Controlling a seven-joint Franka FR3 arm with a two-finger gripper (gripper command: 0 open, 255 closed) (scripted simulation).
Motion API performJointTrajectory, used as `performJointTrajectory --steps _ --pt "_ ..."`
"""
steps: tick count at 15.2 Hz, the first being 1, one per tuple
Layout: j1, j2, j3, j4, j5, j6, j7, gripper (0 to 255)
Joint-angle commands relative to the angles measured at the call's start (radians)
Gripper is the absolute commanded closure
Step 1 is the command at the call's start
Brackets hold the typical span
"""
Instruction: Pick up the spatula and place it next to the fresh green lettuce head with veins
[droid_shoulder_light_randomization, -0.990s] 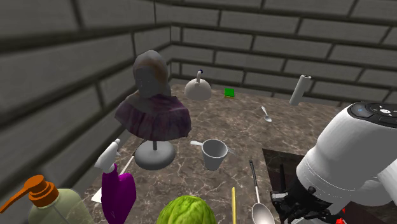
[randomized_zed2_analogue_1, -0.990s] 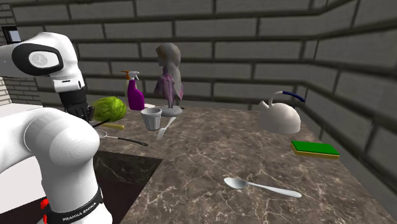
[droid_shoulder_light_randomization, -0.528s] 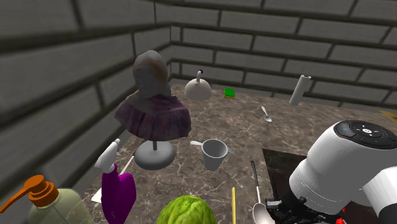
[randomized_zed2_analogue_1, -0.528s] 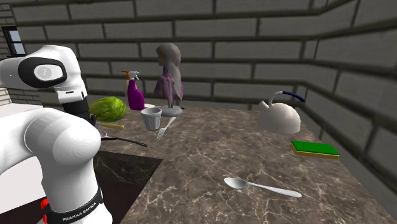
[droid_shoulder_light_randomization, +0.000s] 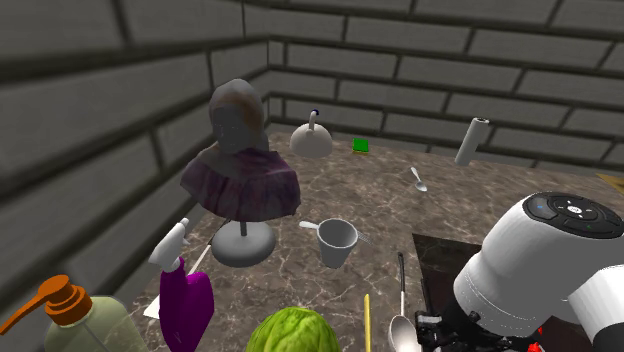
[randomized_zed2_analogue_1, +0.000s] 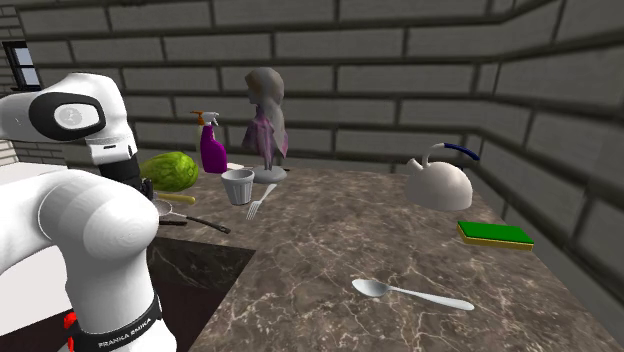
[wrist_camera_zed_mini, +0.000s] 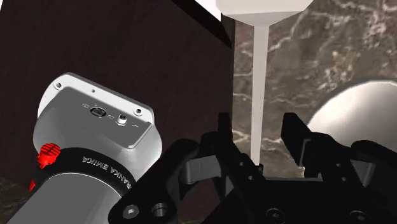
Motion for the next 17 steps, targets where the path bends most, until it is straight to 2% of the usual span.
performJointTrajectory --steps 1,5,9,17 --pt "0.000 0.000 0.000 0.000 0.000 0.000 0.000 0" --pt "0.000 0.000 0.000 0.000 0.000 0.000 0.000 0" --pt "-0.058 0.003 -0.141 0.097 -0.133 -0.081 -0.005 0" --pt "-0.058 0.003 -0.141 0.097 -0.133 -0.081 -0.005 0"
